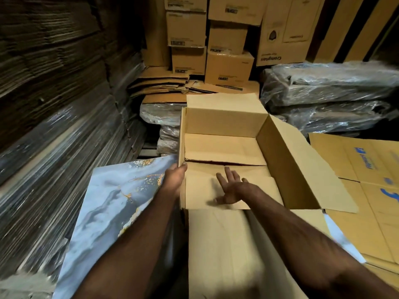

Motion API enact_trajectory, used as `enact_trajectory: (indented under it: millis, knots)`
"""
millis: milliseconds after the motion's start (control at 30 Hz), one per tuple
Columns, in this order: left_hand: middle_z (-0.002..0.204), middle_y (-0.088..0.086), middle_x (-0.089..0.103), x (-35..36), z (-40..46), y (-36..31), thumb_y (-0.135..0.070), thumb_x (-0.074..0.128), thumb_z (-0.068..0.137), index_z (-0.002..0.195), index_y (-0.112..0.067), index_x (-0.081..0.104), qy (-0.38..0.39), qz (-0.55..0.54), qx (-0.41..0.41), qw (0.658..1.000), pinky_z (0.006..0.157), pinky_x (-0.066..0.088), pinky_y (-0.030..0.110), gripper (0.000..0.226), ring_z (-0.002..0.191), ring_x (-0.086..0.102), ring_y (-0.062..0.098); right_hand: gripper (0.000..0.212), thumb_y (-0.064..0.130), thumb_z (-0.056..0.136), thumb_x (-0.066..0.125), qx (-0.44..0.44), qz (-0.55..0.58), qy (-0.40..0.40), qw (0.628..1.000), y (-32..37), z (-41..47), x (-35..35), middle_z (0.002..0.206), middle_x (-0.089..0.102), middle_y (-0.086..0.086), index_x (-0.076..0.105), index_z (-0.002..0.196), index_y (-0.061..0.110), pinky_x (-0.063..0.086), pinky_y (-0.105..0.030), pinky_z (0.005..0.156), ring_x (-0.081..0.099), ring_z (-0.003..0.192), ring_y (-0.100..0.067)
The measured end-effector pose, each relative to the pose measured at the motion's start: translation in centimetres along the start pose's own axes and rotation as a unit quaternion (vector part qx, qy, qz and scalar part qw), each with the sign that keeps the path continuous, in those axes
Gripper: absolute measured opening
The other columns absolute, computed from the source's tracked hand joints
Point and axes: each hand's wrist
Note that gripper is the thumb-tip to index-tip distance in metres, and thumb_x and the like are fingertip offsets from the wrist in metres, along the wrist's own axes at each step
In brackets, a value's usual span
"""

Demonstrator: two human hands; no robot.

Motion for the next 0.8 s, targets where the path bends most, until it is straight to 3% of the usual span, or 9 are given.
enact_trajectory:
  millis: [67, 200, 300, 367, 433, 467, 533, 600, 800]
  knots:
    - [0.094, 0.009, 0.07, 0.6, -1.4, -1.3, -0.013, 0.053, 0.1, 0.116, -0.01, 0.062, 0.023, -0.03, 0.023, 0.999, 0.076, 0.057, 0.035, 0.018, 0.08, 0.067, 0.022, 0.097, 0.07, 0.091, 0.042, 0.037, 0.008, 0.016, 0.999, -0.8, 1.6, -0.2, 0.158, -0.033, -0.008, -0.014, 0.156, 0.025, 0.006, -0.059, 0.119, -0.019, 0.15, -0.033]
    - [0.086, 0.007, 0.073, 1.6, -3.4, -4.1, -0.014, 0.055, 0.099, 0.112, -0.009, 0.064, 0.057, -0.06, 0.036, 0.996, 0.073, 0.059, 0.039, 0.017, 0.072, 0.07, 0.02, 0.1, 0.082, 0.082, 0.026, 0.051, 0.005, 0.019, 0.999, -1.5, 3.2, -0.2, 0.161, -0.025, -0.006, -0.008, 0.156, 0.024, 0.009, -0.063, 0.117, -0.012, 0.151, -0.035]
    - [0.084, 0.005, 0.074, 2.3, -4.6, -6.3, -0.018, 0.053, 0.101, 0.106, -0.017, 0.063, 0.083, -0.075, 0.031, 0.993, 0.063, 0.06, 0.035, 0.011, 0.07, 0.07, 0.019, 0.1, 0.08, 0.082, 0.029, 0.061, 0.0, 0.028, 0.998, -2.4, 4.0, -1.8, 0.163, -0.02, -0.006, -0.008, 0.157, 0.024, 0.012, -0.062, 0.118, -0.002, 0.151, -0.039]
    - [0.08, 0.004, 0.073, 2.7, -5.4, -7.6, -0.018, 0.052, 0.101, 0.107, -0.016, 0.064, 0.086, -0.081, 0.039, 0.992, 0.062, 0.059, 0.034, 0.013, 0.068, 0.069, 0.018, 0.103, 0.08, 0.069, 0.053, 0.05, 0.041, 0.044, 0.997, -3.7, 4.2, -4.1, 0.165, 0.015, -0.006, 0.024, 0.154, 0.031, 0.03, -0.055, 0.114, 0.026, 0.145, -0.041]
    - [0.078, 0.003, 0.074, 2.6, -5.8, -8.3, -0.018, 0.052, 0.102, 0.109, -0.016, 0.065, 0.086, -0.088, 0.043, 0.991, 0.065, 0.059, 0.035, 0.015, 0.066, 0.07, 0.017, 0.088, 0.072, 0.054, 0.074, 0.035, 0.044, 0.021, 0.998, -4.9, 4.7, -5.6, 0.146, 0.051, -0.008, 0.055, 0.13, 0.031, 0.046, -0.049, 0.099, 0.054, 0.121, -0.037]
    - [0.082, 0.005, 0.074, 2.6, -6.0, -8.6, -0.019, 0.052, 0.102, 0.113, -0.015, 0.065, 0.089, -0.092, 0.047, 0.991, 0.07, 0.059, 0.037, 0.018, 0.07, 0.07, 0.018, 0.087, 0.072, 0.059, 0.071, 0.044, 0.023, 0.028, 0.998, -5.3, 4.4, -6.0, 0.145, 0.051, -0.008, 0.052, 0.133, 0.03, 0.045, -0.05, 0.099, 0.053, 0.121, -0.036]
    - [0.091, 0.008, 0.071, 2.6, -6.6, -9.2, -0.02, 0.051, 0.102, 0.118, -0.014, 0.063, 0.095, -0.09, 0.056, 0.99, 0.081, 0.057, 0.041, 0.021, 0.079, 0.068, 0.022, 0.096, 0.077, 0.078, 0.049, 0.095, -0.007, 0.03, 0.995, -5.8, 4.1, -6.2, 0.158, 0.031, -0.009, 0.025, 0.154, 0.024, 0.034, -0.051, 0.111, 0.036, 0.139, -0.036]
    - [0.094, 0.008, 0.071, 2.9, -7.0, -9.7, -0.021, 0.052, 0.101, 0.116, -0.015, 0.064, 0.098, -0.087, 0.063, 0.989, 0.084, 0.055, 0.041, 0.021, 0.082, 0.067, 0.023, 0.096, 0.077, 0.086, 0.039, 0.101, -0.044, 0.025, 0.994, -6.3, 3.8, -5.8, 0.163, 0.017, -0.012, 0.01, 0.158, 0.02, 0.025, -0.05, 0.117, 0.024, 0.146, -0.035]
    - [0.105, 0.012, 0.074, 3.7, -7.3, -10.0, -0.025, 0.06, 0.097, 0.124, -0.019, 0.066, 0.102, -0.053, 0.062, 0.991, 0.089, 0.055, 0.051, 0.029, 0.097, 0.068, 0.03, 0.104, 0.069, 0.086, 0.049, 0.072, -0.037, 0.116, 0.99, -7.8, 4.0, -4.9, 0.165, 0.006, -0.012, -0.017, 0.155, 0.029, 0.023, -0.052, 0.117, 0.018, 0.148, -0.037]
Point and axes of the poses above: each hand's wrist, its own z-axis towards the middle knuckle, its own x-axis out of the palm, y = z × x
